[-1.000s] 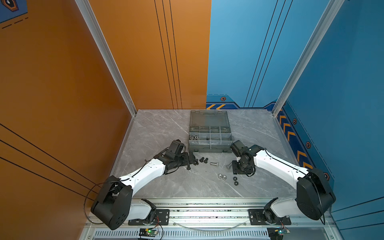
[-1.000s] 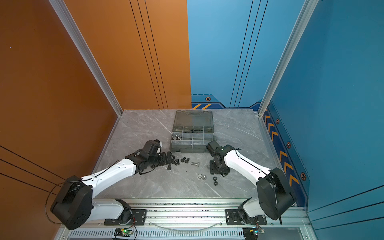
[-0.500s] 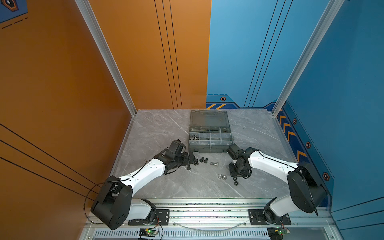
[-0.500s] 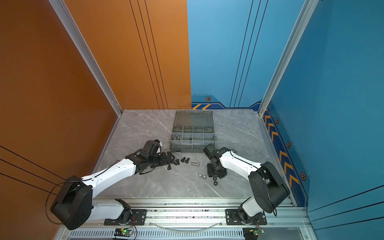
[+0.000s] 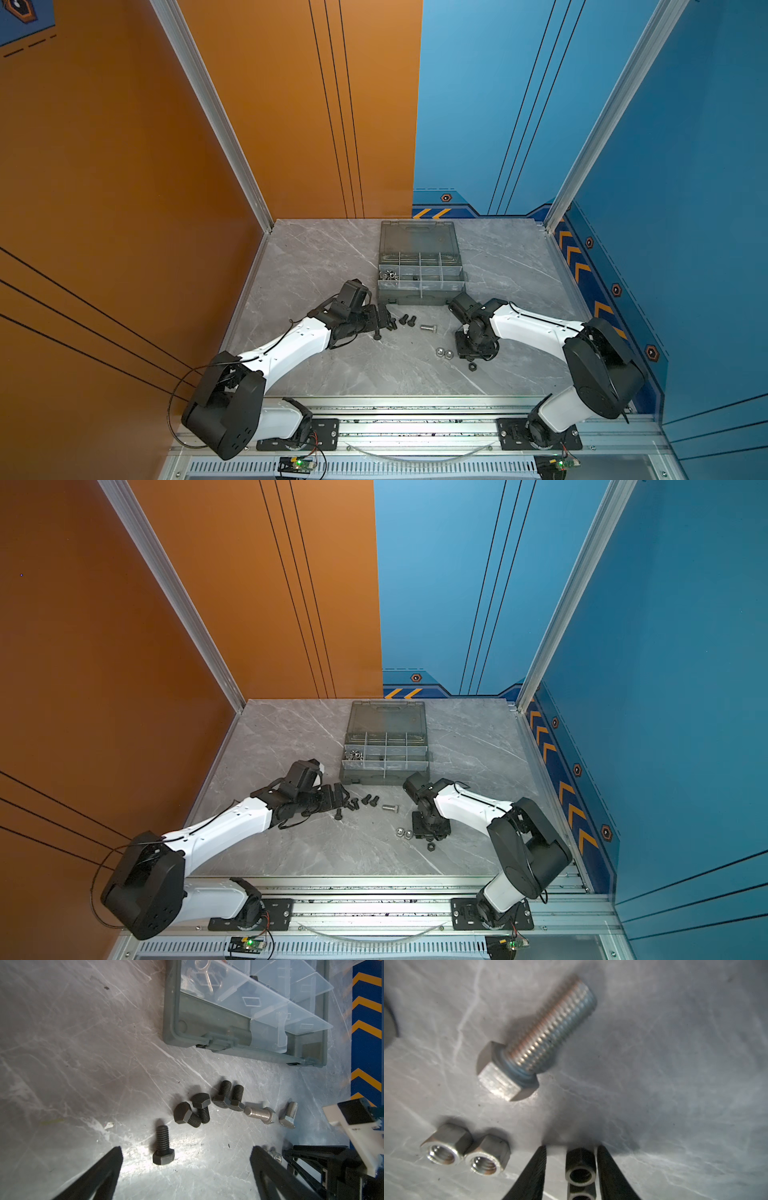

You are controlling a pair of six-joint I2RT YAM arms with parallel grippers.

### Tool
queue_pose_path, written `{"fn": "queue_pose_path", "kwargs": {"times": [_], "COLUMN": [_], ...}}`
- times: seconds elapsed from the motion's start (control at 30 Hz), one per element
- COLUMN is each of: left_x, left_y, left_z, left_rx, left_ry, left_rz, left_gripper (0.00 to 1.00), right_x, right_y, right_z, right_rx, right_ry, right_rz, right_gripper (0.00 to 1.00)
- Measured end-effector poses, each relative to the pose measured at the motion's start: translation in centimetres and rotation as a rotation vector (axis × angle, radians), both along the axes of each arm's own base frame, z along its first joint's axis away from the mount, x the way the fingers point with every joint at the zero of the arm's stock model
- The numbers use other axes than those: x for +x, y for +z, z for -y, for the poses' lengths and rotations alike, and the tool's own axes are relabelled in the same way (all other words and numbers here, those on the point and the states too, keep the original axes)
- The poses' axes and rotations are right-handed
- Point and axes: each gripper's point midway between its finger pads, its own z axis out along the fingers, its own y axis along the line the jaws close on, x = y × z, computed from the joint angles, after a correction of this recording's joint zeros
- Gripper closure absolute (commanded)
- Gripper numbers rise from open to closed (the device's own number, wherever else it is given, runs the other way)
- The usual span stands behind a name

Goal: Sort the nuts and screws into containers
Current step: 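Lower the right gripper onto another black hex nut and close on it, then lift the black hex nut with the right gripper and carry it over the organizer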

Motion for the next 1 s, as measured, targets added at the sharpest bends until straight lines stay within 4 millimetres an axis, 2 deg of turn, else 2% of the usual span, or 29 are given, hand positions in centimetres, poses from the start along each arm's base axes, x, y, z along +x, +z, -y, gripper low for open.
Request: {"fn": "queue_pose_path", "kwargs": {"times": [0.13,0.43,0.53,0.63,0.83,1.0], "left_x": [0.0,0.0,0.0,0.0,0.0,0.0], "left_y": [0.0,0.0,0.0,0.0,0.0,0.0], "left_z": [0.0,0.0,0.0,0.0,0.0,0.0], "left_rx": [0.0,0.0,0.0,0.0,0.0,0.0], "left_ry": [0.0,0.0,0.0,0.0,0.0,0.0], "left_rz": [0.0,0.0,0.0,0.0,0.0,0.0], "left_gripper": [0.02,0.02,0.02,0.02,0.02,0.02], "right_x": [0.0,0.0,0.0,0.1,0.4,1.3], "right_y": [0.0,-0.1,-0.1,0.0,0.5,2.7], "right_z": [0.0,0.2,0.1,0.1,-0.2,-1.1], "right_rx": [-0.001,-0.007,-0.007,-0.006,0.018,0.087], "right_ry": [-0.002,-0.008,-0.015,-0.015,-0.015,-0.01], "right_rz": [0.0,0.003,0.004,0.006,0.028,0.09], "right_gripper": [0.6,0.77,0.85,1.0,1.0,1.0]}}
